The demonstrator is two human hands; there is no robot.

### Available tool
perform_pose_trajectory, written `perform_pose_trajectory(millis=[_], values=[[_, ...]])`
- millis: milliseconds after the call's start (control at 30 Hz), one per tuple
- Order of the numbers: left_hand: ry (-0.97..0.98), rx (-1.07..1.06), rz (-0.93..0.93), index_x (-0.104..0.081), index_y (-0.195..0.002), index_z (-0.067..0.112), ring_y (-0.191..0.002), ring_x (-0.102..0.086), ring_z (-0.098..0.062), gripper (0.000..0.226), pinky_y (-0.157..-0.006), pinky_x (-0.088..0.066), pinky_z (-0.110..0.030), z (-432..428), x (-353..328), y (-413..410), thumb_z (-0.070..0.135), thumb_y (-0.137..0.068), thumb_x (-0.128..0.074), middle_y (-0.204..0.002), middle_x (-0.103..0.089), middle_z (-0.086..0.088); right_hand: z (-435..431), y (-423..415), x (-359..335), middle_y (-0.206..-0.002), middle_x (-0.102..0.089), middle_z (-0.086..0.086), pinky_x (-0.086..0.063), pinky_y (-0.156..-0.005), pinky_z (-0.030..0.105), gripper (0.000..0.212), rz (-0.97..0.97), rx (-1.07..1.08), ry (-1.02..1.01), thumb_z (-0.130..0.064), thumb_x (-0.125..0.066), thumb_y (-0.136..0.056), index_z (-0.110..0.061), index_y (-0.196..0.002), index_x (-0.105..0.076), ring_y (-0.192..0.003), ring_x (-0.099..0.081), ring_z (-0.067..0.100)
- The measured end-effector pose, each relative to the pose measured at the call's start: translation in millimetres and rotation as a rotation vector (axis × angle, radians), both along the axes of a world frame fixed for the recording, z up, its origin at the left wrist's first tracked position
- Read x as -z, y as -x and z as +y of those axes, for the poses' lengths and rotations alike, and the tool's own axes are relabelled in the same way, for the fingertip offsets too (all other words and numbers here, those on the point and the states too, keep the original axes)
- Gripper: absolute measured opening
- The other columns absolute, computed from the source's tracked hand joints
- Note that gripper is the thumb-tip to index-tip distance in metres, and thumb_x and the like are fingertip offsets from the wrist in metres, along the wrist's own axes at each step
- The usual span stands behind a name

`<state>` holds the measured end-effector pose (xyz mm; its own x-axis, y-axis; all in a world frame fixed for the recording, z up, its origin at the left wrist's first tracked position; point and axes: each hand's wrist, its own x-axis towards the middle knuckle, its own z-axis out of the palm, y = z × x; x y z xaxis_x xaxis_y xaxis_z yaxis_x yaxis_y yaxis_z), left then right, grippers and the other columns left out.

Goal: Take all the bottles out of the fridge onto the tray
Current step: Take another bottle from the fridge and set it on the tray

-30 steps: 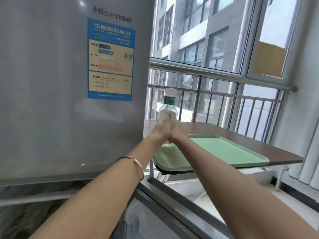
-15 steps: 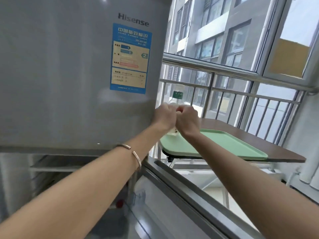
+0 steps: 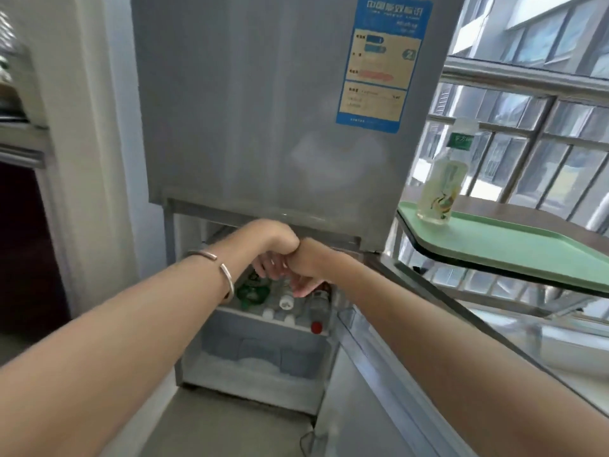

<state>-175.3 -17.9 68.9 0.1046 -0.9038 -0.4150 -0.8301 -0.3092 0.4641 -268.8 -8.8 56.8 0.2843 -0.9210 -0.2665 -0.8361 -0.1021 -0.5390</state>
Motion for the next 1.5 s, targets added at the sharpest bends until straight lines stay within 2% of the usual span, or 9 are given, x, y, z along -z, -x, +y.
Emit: perform_pose_trajectory(millis=[133,267,467,567,833,1000,1100,1233,1500], values=[[0.048,-0.080,0.030,-0.059,-0.070,0.003,-0.071,-0.064,-0.025,0.039,-0.069,-0.054,-0.034,-18,56,-25,0.019,-0.097,-0.036,-0.074,-0.064,-0.012,-25,-30,60,-0.084,-0.063,0.012,-0.047,-0.059,0.033,0.024,0.212,-0.114,-0.009,-0.003,-0.045,-0.097,-0.002,-0.075,-0.054,-0.056,-0.050,0.020],[0.183,-0.113,0.072,-0.064,-0.082,0.001,-0.075,-0.066,-0.029,0.030,-0.070,-0.058,-0.036,-51,104,-36,0.015,-0.094,-0.040,-0.089,-0.072,-0.019,-75,-46,126,-0.125,-0.059,0.018,-0.049,-0.064,0.033,0.032,0.251,-0.083,0.049,-0.009,-0.038,-0.100,0.000,-0.128,-0.051,-0.099,-0.061,0.032],[0.275,-0.031,0.060,-0.065,-0.097,0.002,-0.084,-0.068,-0.031,0.026,-0.063,-0.052,-0.032,-99,161,-39,0.016,-0.096,-0.043,-0.089,-0.069,-0.017,-132,-45,211,-0.150,-0.034,0.021,-0.045,-0.100,0.044,0.069,0.347,0.044,0.028,-0.022,-0.048,-0.093,-0.024,-0.153,-0.016,-0.130,-0.044,0.039],[0.247,-0.003,0.037,-0.062,-0.088,0.005,-0.064,-0.063,-0.023,0.021,-0.050,-0.049,-0.029,-120,182,-43,0.015,-0.096,-0.045,-0.074,-0.064,-0.009,-152,-44,232,-0.150,-0.033,0.020,-0.047,-0.100,0.046,0.070,0.349,0.075,0.004,-0.019,-0.052,-0.090,-0.026,-0.152,-0.020,-0.129,-0.044,0.038],[0.219,-0.039,0.108,-0.062,-0.104,0.003,-0.062,-0.058,-0.014,0.034,-0.053,-0.046,-0.026,-141,205,-52,0.029,-0.099,-0.039,-0.074,-0.058,-0.003,-165,-44,255,-0.139,-0.037,0.023,-0.044,-0.100,0.044,0.060,0.348,0.106,0.153,-0.007,-0.051,-0.092,-0.025,-0.145,-0.028,-0.127,-0.044,0.036],[0.205,-0.060,0.042,-0.058,-0.120,-0.010,-0.104,-0.064,-0.034,0.037,-0.076,-0.053,-0.038,-131,198,-52,0.010,-0.094,-0.041,-0.115,-0.065,-0.025,-147,-38,230,-0.132,-0.042,0.024,-0.048,-0.077,0.037,0.061,0.486,0.102,0.417,0.004,-0.050,-0.091,-0.017,-0.144,-0.028,-0.111,-0.054,0.034],[0.224,-0.019,0.008,-0.057,-0.122,-0.009,-0.089,-0.065,-0.032,0.036,-0.074,-0.054,-0.040,-116,183,-49,0.005,-0.092,-0.043,-0.099,-0.067,-0.023,-130,-29,199,-0.125,-0.049,0.023,-0.039,-0.062,0.034,0.060,0.558,0.046,0.563,0.002,-0.049,-0.092,-0.014,-0.146,-0.027,-0.104,-0.057,0.033],[0.180,0.072,-0.047,-0.057,-0.123,0.003,-0.103,-0.062,-0.031,0.036,-0.078,-0.052,-0.036,-93,157,-49,0.009,-0.088,-0.055,-0.122,-0.062,-0.019,-92,-23,160,-0.130,-0.049,0.022,-0.045,-0.075,0.038,0.061,0.517,-0.104,0.482,-0.009,-0.056,-0.091,-0.016,-0.145,-0.028,-0.112,-0.056,0.037],[-0.006,0.169,0.165,-0.033,-0.146,0.022,-0.130,-0.046,-0.023,0.089,-0.095,-0.053,-0.040,-1,49,-17,0.008,-0.073,-0.081,-0.147,-0.043,-0.001,-1,14,6,-0.121,-0.060,0.010,-0.045,-0.088,0.034,0.041,0.257,-0.223,0.316,-0.025,-0.051,-0.094,-0.016,-0.134,-0.048,-0.111,-0.057,0.031]])
